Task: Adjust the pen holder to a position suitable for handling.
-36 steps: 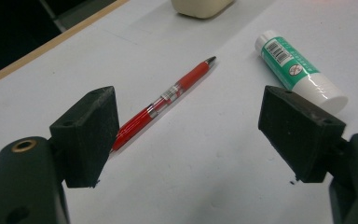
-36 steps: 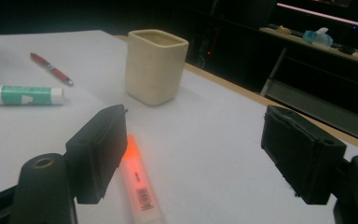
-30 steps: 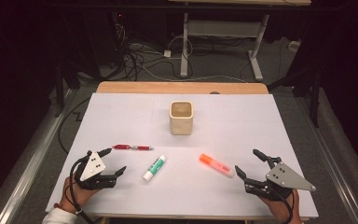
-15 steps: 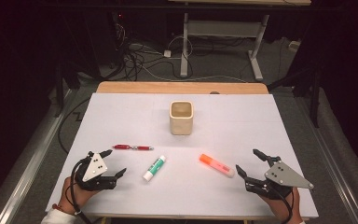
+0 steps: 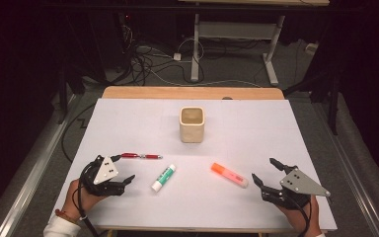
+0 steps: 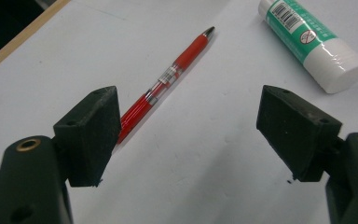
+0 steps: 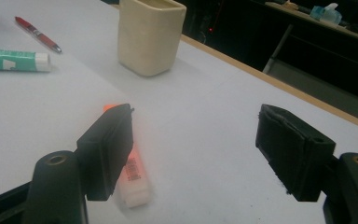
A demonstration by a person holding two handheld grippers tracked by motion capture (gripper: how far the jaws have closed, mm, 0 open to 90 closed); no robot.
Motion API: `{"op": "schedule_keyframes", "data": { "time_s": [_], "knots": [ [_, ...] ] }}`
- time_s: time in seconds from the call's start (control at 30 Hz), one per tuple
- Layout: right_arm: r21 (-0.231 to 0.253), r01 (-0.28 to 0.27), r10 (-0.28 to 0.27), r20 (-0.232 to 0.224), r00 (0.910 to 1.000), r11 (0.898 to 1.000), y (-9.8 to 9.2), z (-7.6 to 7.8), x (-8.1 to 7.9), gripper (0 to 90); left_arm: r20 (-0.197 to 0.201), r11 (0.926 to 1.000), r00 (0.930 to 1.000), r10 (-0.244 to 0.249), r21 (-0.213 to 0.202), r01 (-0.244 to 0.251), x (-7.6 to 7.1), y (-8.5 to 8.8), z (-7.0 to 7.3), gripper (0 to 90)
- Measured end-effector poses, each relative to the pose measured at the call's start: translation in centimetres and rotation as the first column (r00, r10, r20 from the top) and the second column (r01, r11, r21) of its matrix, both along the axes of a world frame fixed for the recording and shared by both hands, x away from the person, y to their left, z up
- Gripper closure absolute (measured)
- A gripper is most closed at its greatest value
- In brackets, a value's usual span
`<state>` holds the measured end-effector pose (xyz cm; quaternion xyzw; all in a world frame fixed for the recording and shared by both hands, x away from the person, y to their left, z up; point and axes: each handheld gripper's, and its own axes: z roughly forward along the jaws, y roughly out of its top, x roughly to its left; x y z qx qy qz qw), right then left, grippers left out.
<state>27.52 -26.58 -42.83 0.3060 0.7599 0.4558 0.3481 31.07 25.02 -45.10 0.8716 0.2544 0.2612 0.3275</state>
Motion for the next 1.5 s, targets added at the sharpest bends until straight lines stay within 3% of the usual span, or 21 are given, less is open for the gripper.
{"op": "schedule_keyframes", "data": {
  "time_s": [0.27,0.47,0.63,0.87,1.07,1.17,1.33,1.47,1.5],
  "knots": [
    [-0.008,-0.016,0.016,-0.017,0.9997,1.0,0.1,-0.3,0.1,28.0,-0.064,0.9981,0.9968,-0.048,0.035,0.05,1.9,0.2,0.7,20.9],
    [-0.011,-0.034,0.033,-0.035,0.9988,0.999,0.3,-0.5,0.2,28.6,-0.132,0.9923,0.9878,-0.083,0.081,0.094,3.9,-0.3,1.0,20.9],
    [-0.015,-0.045,0.044,-0.043,0.9981,0.999,0.4,-0.6,0.2,28.6,-0.155,0.985,0.9825,-0.103,0.122,0.123,5.0,-1.0,0.9,21.1],
    [-0.041,-0.058,0.055,-0.06,0.9967,0.998,0.8,-0.9,0.2,29.1,-0.176,0.9759,0.9754,-0.132,0.149,0.159,6.1,-1.9,1.3,23.9],
    [-0.043,-0.065,0.062,-0.071,0.9956,0.997,0.9,-1.0,0.3,29.1,-0.215,0.96,0.9662,-0.142,0.208,0.188,7.5,-2.8,1.7,23.8],
    [-0.044,-0.055,0.052,-0.066,0.9964,0.997,0.9,-1.1,0.3,29.2,-0.241,0.9504,0.9575,-0.158,0.226,0.214,8.3,-3.4,1.8,25.3],
    [-0.04,-0.044,0.041,-0.074,0.9964,0.998,0.7,-1.2,0.5,29.2,-0.294,0.9271,0.9382,-0.183,0.266,0.264,9.5,-4.7,1.8,25.7],
    [-0.04,-0.052,0.048,-0.081,0.9955,0.998,0.7,-1.3,0.5,29.3,-0.326,0.9074,0.9237,-0.201,0.294,0.301,10.3,-5.7,1.4,29.3],
    [-0.044,-0.06,0.057,-0.082,0.995,0.997,0.8,-1.3,0.4,29.4,-0.335,0.9013,0.9187,-0.209,0.299,0.314,10.5,-5.9,1.4,34.2]
  ]
}}
